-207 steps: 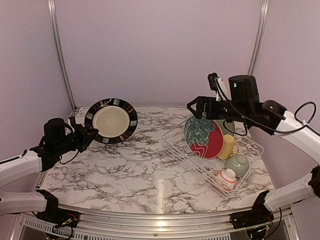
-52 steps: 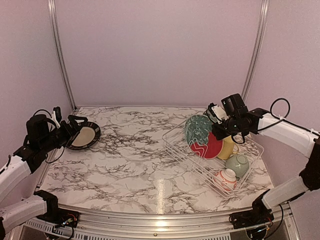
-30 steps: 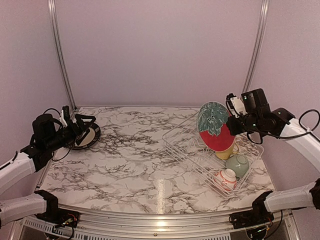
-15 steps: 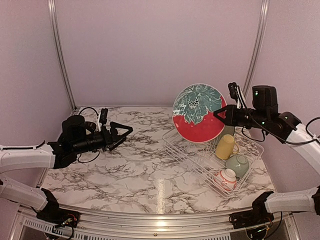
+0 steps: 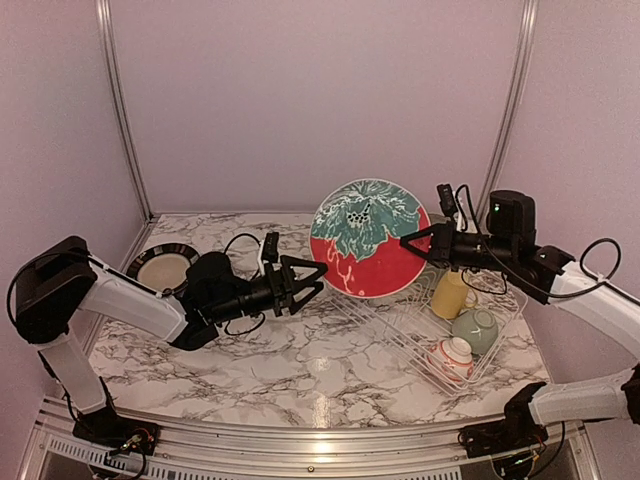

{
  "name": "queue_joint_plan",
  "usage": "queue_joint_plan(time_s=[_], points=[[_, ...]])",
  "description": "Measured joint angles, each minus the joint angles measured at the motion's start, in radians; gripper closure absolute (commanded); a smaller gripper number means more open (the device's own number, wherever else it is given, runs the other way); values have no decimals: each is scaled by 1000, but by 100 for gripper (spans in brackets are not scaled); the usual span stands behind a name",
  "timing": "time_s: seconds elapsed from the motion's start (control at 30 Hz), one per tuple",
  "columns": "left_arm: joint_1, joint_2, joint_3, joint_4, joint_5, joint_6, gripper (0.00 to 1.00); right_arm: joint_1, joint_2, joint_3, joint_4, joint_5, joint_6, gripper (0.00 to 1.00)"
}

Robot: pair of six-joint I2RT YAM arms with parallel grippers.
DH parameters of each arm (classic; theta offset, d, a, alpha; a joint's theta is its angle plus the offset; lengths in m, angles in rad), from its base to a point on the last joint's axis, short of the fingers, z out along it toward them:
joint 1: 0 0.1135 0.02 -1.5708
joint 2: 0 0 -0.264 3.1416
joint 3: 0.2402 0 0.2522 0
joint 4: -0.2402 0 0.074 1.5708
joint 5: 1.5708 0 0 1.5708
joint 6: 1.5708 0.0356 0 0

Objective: Unload the mixed dishes from the dish rack
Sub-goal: Pass from the right arm to the left, then place the plate on the plate.

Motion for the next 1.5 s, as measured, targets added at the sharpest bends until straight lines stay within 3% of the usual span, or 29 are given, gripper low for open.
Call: queue_joint_plan(time_s=[0.33,0.93,1.03,1.33,1.5], points=[[-22,60,39,114,-45,-81,48,13,1,-51,106,-51,93,100],[-24,57,54,9,-90,-43,98,69,74,-72,151,-13,125,100],[-24,48,42,-18,-101,-16,100,77,82,-72,143,-1,124,91],[21,-37,-69,-52,-85,-62,100,84,90,-58,166,-14,116,39],[108,-124,-173,-115,-80,-81,100,84,72,-43,175,-8,89,37]])
